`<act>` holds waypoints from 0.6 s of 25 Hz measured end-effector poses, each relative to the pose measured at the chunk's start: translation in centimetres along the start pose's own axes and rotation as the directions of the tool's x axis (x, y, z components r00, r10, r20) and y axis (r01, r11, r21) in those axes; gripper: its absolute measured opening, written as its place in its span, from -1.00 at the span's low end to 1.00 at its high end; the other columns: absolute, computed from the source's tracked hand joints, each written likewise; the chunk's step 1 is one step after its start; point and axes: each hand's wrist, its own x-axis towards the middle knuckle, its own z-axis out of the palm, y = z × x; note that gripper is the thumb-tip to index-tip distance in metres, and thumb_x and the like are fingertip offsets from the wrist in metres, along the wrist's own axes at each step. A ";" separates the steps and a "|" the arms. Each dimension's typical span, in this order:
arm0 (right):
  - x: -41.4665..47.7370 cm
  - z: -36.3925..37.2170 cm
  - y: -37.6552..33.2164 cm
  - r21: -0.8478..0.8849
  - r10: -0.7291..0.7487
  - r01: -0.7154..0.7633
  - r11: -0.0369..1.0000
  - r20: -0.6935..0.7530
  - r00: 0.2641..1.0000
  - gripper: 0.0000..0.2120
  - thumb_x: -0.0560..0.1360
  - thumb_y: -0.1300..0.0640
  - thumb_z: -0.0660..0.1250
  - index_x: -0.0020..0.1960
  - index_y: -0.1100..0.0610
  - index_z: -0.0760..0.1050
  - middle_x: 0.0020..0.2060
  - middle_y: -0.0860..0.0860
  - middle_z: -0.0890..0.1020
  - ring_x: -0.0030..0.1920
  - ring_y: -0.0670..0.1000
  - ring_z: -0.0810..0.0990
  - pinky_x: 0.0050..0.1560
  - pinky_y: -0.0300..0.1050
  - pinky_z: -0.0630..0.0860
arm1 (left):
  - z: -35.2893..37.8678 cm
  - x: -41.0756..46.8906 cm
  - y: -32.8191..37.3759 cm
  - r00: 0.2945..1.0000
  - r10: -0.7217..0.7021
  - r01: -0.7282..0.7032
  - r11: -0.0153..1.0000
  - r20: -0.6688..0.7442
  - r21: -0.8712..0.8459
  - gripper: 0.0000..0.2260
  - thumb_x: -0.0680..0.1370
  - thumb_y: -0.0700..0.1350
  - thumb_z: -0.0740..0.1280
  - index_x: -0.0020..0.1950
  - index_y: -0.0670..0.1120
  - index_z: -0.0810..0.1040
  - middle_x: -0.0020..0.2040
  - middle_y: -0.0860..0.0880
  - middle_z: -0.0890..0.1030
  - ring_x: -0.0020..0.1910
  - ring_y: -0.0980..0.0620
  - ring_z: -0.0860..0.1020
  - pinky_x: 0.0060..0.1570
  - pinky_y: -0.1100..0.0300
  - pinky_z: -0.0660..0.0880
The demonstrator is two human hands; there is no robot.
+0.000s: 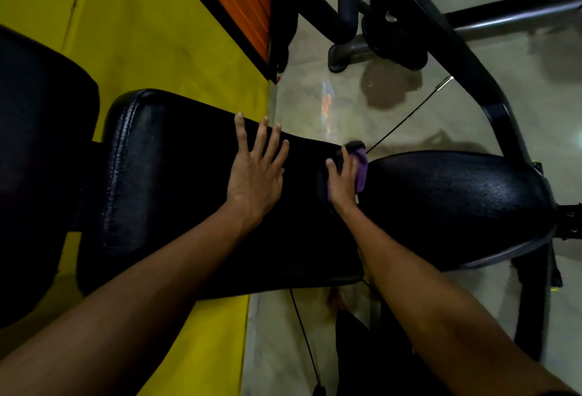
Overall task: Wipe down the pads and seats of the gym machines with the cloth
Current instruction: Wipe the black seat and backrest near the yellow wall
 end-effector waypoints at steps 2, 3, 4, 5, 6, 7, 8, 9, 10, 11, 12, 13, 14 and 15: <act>0.0 0.8 -3.0 0.026 -0.084 0.084 0.996 -0.004 0.996 -0.51 0.66 0.02 0.23 0.57 0.07 0.30 0.61 0.16 0.15 0.62 0.08 0.08 0.59 -0.09 -0.03 | 0.1 0.3 0.2 1.000 -0.001 0.001 1.000 0.001 0.002 -0.43 0.68 0.16 -0.17 0.65 -0.03 -0.11 0.64 -0.20 -0.15 0.59 -0.34 -0.17 0.33 -0.59 -0.27; -1.2 1.3 -3.9 0.029 -0.199 0.199 0.980 0.024 0.980 -0.52 0.65 0.01 0.22 0.55 0.07 0.33 0.60 0.14 0.18 0.62 0.07 0.10 0.58 -0.12 -0.02 | 0.1 0.5 0.3 1.000 0.002 -0.002 1.000 0.001 0.001 -0.43 0.68 0.16 -0.17 0.65 -0.03 -0.11 0.64 -0.20 -0.14 0.59 -0.34 -0.17 0.33 -0.58 -0.27; -3.0 1.8 -4.3 0.018 -0.302 0.301 0.953 0.057 0.952 -0.52 0.65 0.01 0.22 0.55 0.05 0.35 0.60 0.11 0.19 0.61 0.03 0.11 0.56 -0.18 -0.01 | 0.0 0.7 0.4 1.000 0.009 -0.009 1.000 0.001 -0.002 -0.42 0.68 0.16 -0.17 0.65 -0.04 -0.12 0.64 -0.20 -0.14 0.59 -0.35 -0.17 0.34 -0.58 -0.26; -5.0 2.2 -4.0 0.008 -0.362 0.363 0.932 0.096 0.927 -0.52 0.65 0.00 0.22 0.55 0.02 0.33 0.60 0.07 0.18 0.60 -0.03 0.10 0.54 -0.26 -0.01 | 0.0 0.9 0.5 1.000 0.018 -0.018 1.000 0.005 -0.009 -0.42 0.68 0.16 -0.17 0.65 -0.05 -0.12 0.64 -0.19 -0.13 0.59 -0.35 -0.16 0.36 -0.57 -0.25; -6.9 2.2 -3.2 0.002 -0.389 0.392 0.920 0.129 0.912 -0.51 0.65 -0.01 0.22 0.57 -0.02 0.30 0.61 0.03 0.16 0.59 -0.09 0.07 0.51 -0.34 -0.02 | 0.0 1.1 0.6 1.000 0.025 -0.025 1.000 0.005 -0.018 -0.42 0.67 0.16 -0.17 0.65 -0.05 -0.12 0.64 -0.19 -0.13 0.59 -0.34 -0.16 0.36 -0.57 -0.24; -8.1 2.0 -1.7 -0.001 -0.385 0.390 0.921 0.149 0.911 -0.49 0.65 -0.03 0.22 0.58 -0.04 0.26 0.61 0.01 0.14 0.58 -0.14 0.04 0.49 -0.40 -0.03 | 0.1 1.3 0.7 1.000 0.028 -0.028 0.999 -0.001 -0.025 -0.42 0.67 0.15 -0.16 0.65 -0.06 -0.11 0.64 -0.19 -0.12 0.59 -0.35 -0.15 0.36 -0.57 -0.24; -8.4 1.7 -0.2 -0.009 -0.367 0.372 0.928 0.145 0.919 -0.47 0.64 -0.05 0.23 0.59 -0.05 0.24 0.61 0.02 0.13 0.58 -0.15 0.04 0.49 -0.41 -0.02 | 0.2 1.5 0.8 1.000 0.028 -0.028 0.999 -0.007 -0.027 -0.42 0.67 0.15 -0.15 0.65 -0.06 -0.10 0.65 -0.18 -0.10 0.59 -0.35 -0.14 0.35 -0.57 -0.25; -7.6 1.3 1.1 -0.011 -0.331 0.335 0.942 0.124 0.935 -0.45 0.64 -0.05 0.24 0.60 -0.03 0.23 0.61 0.05 0.13 0.59 -0.12 0.05 0.51 -0.37 0.00 | 0.3 1.7 1.0 1.000 0.030 -0.030 0.999 -0.008 -0.021 -0.42 0.67 0.15 -0.15 0.65 -0.06 -0.09 0.65 -0.18 -0.09 0.59 -0.35 -0.13 0.34 -0.58 -0.26; -5.9 0.9 2.1 -0.016 -0.261 0.264 0.964 0.092 0.961 -0.45 0.65 -0.03 0.26 0.60 0.01 0.23 0.60 0.10 0.15 0.61 -0.05 0.07 0.52 -0.30 0.01 | 0.3 1.9 1.2 0.999 0.034 -0.035 0.999 -0.006 -0.013 -0.42 0.67 0.15 -0.15 0.65 -0.07 -0.08 0.65 -0.18 -0.09 0.59 -0.35 -0.12 0.34 -0.58 -0.26; -3.7 0.5 2.7 -0.013 -0.168 0.169 0.986 0.055 0.984 -0.45 0.65 0.01 0.28 0.60 0.05 0.23 0.59 0.15 0.16 0.61 0.03 0.09 0.51 -0.25 0.02 | 0.4 2.2 1.4 0.999 0.041 -0.041 0.999 -0.004 -0.009 -0.42 0.67 0.15 -0.15 0.65 -0.07 -0.09 0.65 -0.18 -0.08 0.59 -0.36 -0.10 0.34 -0.58 -0.26; -1.4 0.0 2.9 0.003 -0.087 0.087 0.996 0.020 0.996 -0.45 0.66 0.05 0.29 0.60 0.09 0.23 0.59 0.18 0.18 0.61 0.09 0.12 0.49 -0.24 0.03 | 0.6 2.5 1.7 0.999 0.046 -0.046 0.999 -0.006 -0.012 -0.42 0.68 0.15 -0.16 0.65 -0.08 -0.09 0.65 -0.17 -0.08 0.58 -0.36 -0.08 0.35 -0.58 -0.24; 0.9 -0.6 2.9 0.033 -0.021 0.021 0.999 -0.001 1.000 -0.45 0.66 0.08 0.28 0.60 0.12 0.22 0.58 0.19 0.19 0.60 0.12 0.14 0.48 -0.23 0.04 | 0.7 2.8 2.1 0.999 0.050 -0.051 0.999 -0.010 -0.014 -0.42 0.68 0.15 -0.16 0.65 -0.09 -0.09 0.65 -0.17 -0.07 0.58 -0.36 -0.06 0.36 -0.57 -0.22; 2.4 -1.1 2.6 0.060 0.025 -0.025 0.998 -0.009 1.000 -0.45 0.67 0.09 0.27 0.60 0.13 0.20 0.58 0.19 0.18 0.60 0.14 0.14 0.50 -0.20 0.04 | 0.8 3.1 2.4 0.999 0.051 -0.051 0.999 -0.012 -0.017 -0.42 0.68 0.14 -0.16 0.65 -0.09 -0.08 0.65 -0.17 -0.06 0.57 -0.37 -0.03 0.37 -0.56 -0.21; 3.0 -1.2 2.1 0.076 0.060 -0.058 0.995 -0.016 0.998 -0.45 0.67 0.08 0.26 0.61 0.12 0.19 0.60 0.17 0.16 0.61 0.13 0.12 0.52 -0.14 0.03 | 0.8 3.4 2.5 0.999 0.049 -0.049 0.999 -0.014 -0.024 -0.42 0.68 0.14 -0.16 0.65 -0.10 -0.08 0.64 -0.17 -0.04 0.56 -0.37 -0.01 0.37 -0.56 -0.19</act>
